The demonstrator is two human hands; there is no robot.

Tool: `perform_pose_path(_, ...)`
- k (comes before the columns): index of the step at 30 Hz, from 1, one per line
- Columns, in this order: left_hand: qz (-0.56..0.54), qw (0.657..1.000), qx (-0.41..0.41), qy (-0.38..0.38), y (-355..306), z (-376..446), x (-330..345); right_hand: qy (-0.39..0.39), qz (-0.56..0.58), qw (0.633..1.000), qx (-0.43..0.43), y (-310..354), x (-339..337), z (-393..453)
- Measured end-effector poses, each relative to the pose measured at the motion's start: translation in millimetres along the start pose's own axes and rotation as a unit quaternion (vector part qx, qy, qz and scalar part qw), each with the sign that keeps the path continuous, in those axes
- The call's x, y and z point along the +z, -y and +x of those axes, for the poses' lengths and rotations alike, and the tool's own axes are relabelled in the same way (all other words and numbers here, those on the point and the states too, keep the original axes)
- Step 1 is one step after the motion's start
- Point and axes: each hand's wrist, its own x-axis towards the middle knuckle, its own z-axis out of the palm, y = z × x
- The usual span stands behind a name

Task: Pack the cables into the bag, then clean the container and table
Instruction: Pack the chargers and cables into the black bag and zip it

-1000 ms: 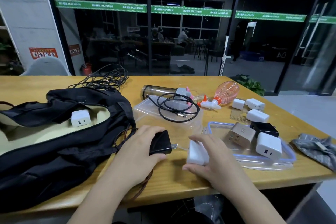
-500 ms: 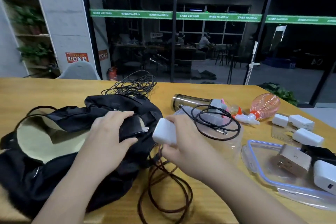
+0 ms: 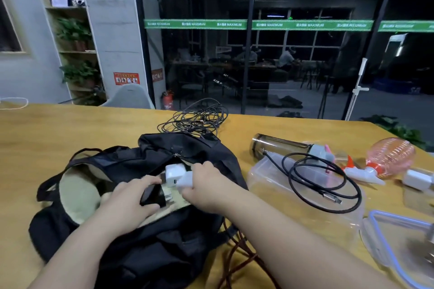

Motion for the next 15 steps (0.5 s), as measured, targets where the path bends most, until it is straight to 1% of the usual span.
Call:
perform_pose_path(3,-0.001,1.0,0.005,-0.004,2.5,4.5,3.2,0.037,-0.03,0.999,-0.001,-0.3,3.0,6.6)
perform_pose_path(7,0.01,0.998,0.002,-0.068,3.3,10.8,6.3,0.061,-0.043,0.997,-0.031,-1.4,1.5,7.3)
perform_pose_path(10,-0.023,0.995,0.001,-0.099,6.9,12.3,12.5,0.083,-0.04,0.994,-0.062,-4.2,-1.4,8.8)
perform_pose_path(12,-0.041,0.992,0.011,-0.117,7.8,11.5,16.0,0.088,-0.045,0.992,-0.083,-5.2,0.4,11.9)
perform_pose_path(15,-0.031,0.991,0.02,-0.132,6.3,11.6,20.0,0.07,-0.084,0.988,-0.108,-3.9,5.7,19.3)
